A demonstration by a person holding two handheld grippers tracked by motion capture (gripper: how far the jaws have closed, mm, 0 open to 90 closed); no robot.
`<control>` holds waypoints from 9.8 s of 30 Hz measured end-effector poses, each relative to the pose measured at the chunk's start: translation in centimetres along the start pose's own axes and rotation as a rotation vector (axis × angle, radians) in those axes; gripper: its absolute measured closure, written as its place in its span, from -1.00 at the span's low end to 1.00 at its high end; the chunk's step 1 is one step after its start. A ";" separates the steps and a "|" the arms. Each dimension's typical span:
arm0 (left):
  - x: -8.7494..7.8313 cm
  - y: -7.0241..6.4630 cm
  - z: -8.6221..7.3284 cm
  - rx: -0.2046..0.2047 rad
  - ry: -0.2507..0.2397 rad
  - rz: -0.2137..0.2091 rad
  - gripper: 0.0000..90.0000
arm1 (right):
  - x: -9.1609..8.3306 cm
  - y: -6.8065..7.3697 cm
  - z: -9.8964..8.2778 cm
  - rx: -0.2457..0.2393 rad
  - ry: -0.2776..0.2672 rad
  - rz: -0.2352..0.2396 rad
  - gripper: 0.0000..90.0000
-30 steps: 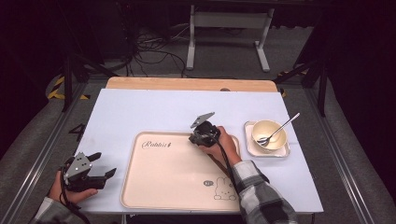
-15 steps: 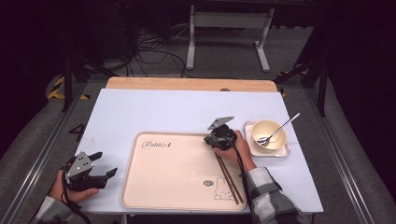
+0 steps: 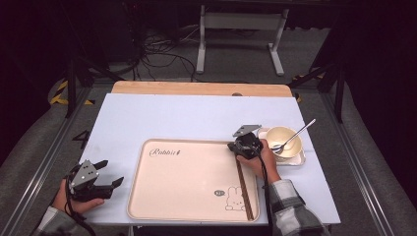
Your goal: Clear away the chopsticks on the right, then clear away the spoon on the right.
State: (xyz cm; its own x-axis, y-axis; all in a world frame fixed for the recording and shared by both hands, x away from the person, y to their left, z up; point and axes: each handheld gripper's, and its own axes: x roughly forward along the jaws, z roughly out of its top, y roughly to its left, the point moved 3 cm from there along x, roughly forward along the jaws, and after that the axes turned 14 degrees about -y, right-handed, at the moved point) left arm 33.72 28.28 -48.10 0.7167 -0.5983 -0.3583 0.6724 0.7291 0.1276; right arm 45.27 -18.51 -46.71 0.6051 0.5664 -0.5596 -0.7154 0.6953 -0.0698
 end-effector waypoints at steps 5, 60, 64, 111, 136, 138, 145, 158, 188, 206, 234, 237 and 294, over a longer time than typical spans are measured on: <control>-0.1 0.0 0.0 -0.004 -0.001 -0.001 -0.56 | -0.6 -0.5 -0.4 0.000 0.007 -0.026 0.98; 0.0 0.2 -0.1 -0.004 -0.001 -0.003 -0.55 | -4.4 0.8 0.9 -0.039 -0.111 0.000 0.80; -0.1 0.2 -0.2 -0.006 0.002 -0.009 -0.55 | -5.5 0.9 1.2 -0.031 -0.137 0.001 0.76; -0.4 0.1 -0.4 -0.010 0.006 -0.011 -0.55 | -17.6 -14.2 -5.9 0.486 -0.335 -0.340 -0.27; -0.3 0.1 -0.5 -0.004 0.020 -0.001 -0.55 | -14.6 -15.7 -7.4 0.688 -0.504 -0.211 0.85; -0.1 0.1 -0.4 -0.003 0.019 -0.003 -0.54 | -14.9 -15.6 -7.2 0.684 -0.523 -0.203 0.88; 0.0 0.2 -0.4 0.006 0.022 -0.007 -0.54 | -16.1 -14.9 -6.4 0.641 -0.579 -0.174 0.99; 0.0 -0.2 -0.2 0.017 0.027 0.002 -0.55 | -18.5 -13.1 -4.1 0.520 -0.640 -0.202 1.00; 0.0 -0.2 -0.2 0.025 0.030 0.007 -0.55 | -19.2 -5.2 2.3 0.301 -0.686 0.039 1.00; -0.1 -0.2 -0.2 0.025 0.029 0.005 -0.56 | -15.3 -1.3 3.2 0.232 -0.548 0.206 0.99; -0.1 -0.1 -0.2 0.030 0.030 0.007 -0.56 | -8.6 4.0 1.7 0.208 -0.314 0.399 0.98; -0.1 -0.2 -0.2 0.028 0.035 0.006 -0.56 | -8.1 4.3 1.6 0.210 -0.301 0.399 0.95; -0.1 -0.2 -0.3 0.033 0.044 0.004 -0.57 | -3.1 5.7 -1.9 -0.010 0.001 0.272 0.94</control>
State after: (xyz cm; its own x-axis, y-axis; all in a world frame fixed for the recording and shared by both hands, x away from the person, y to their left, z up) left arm 33.44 28.27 -48.33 0.7113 -0.5792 -0.3982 0.6756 0.7198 0.1598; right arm 38.60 -17.17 -46.93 0.3898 0.7316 -0.5594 -0.8550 0.5132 0.0754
